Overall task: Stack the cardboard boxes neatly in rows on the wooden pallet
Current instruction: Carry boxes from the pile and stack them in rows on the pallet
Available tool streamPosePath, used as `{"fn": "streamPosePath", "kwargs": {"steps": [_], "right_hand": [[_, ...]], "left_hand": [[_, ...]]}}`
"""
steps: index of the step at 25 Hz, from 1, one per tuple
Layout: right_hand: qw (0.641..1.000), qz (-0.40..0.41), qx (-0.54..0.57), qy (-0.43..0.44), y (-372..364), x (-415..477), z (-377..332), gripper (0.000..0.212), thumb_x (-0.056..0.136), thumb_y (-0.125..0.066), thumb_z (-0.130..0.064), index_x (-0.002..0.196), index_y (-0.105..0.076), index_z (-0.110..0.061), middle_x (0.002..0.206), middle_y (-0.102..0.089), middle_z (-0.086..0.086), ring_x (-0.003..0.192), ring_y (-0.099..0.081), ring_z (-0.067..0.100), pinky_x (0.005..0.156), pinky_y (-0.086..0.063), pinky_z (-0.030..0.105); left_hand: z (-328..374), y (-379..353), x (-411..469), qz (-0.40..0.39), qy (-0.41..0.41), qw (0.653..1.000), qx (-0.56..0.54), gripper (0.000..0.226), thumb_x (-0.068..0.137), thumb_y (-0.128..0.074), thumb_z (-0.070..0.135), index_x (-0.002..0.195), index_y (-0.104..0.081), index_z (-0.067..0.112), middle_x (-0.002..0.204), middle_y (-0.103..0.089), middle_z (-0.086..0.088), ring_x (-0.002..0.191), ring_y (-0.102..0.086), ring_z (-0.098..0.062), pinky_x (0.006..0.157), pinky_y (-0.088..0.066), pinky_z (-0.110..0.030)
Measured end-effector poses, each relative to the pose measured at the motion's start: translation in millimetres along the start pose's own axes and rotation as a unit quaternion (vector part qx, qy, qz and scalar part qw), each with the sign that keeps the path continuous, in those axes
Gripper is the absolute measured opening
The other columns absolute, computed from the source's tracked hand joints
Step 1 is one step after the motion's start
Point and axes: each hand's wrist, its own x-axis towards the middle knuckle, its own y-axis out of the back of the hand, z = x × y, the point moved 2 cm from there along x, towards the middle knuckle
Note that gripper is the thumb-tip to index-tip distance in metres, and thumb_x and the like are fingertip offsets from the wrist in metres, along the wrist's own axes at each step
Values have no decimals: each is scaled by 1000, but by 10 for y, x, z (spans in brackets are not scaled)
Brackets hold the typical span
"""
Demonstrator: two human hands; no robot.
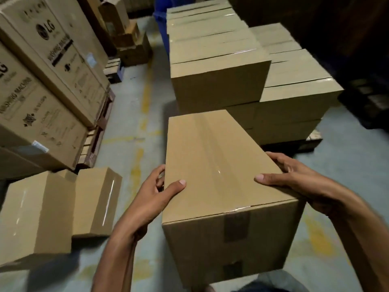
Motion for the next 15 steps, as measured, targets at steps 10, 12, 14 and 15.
{"fn": "streamPosePath", "kwargs": {"steps": [10,12,14,15], "right_hand": [[986,157,54,9,3086,-1126,961,91,63,-93,-34,142,-50,-26,125,-66,-9,110,-67,11,90,-53,28],[982,177,59,35,3599,-1236,955,90,60,-94,-31,139,-51,-31,125,-66,-11,108,-67,9,89,-53,27],[979,187,66,54,4037,-1264,954,90,55,-98,-28,132,-51,-38,122,-65,-13,103,-68,5,85,-51,23],[977,190,73,67,4226,-1243,963,86,55,-93,-28,129,-51,-40,121,-66,-13,100,-69,1,83,-51,21]], "left_hand": [[830,-3371,443,-158,-29,987,29,72,80,-82,33,142,-45,32,125,-68,11,104,-70,2,76,-57,-18],[1029,-3885,549,-176,-48,983,33,84,74,-85,40,146,-40,34,134,-63,12,112,-66,1,84,-57,-20],[1208,-4321,693,-177,-69,981,38,101,70,-88,45,154,-34,33,143,-58,9,122,-61,-4,98,-55,-30],[1303,-4516,773,-177,-81,980,38,105,69,-89,45,156,-31,33,144,-58,8,124,-61,-5,102,-54,-33]]}}
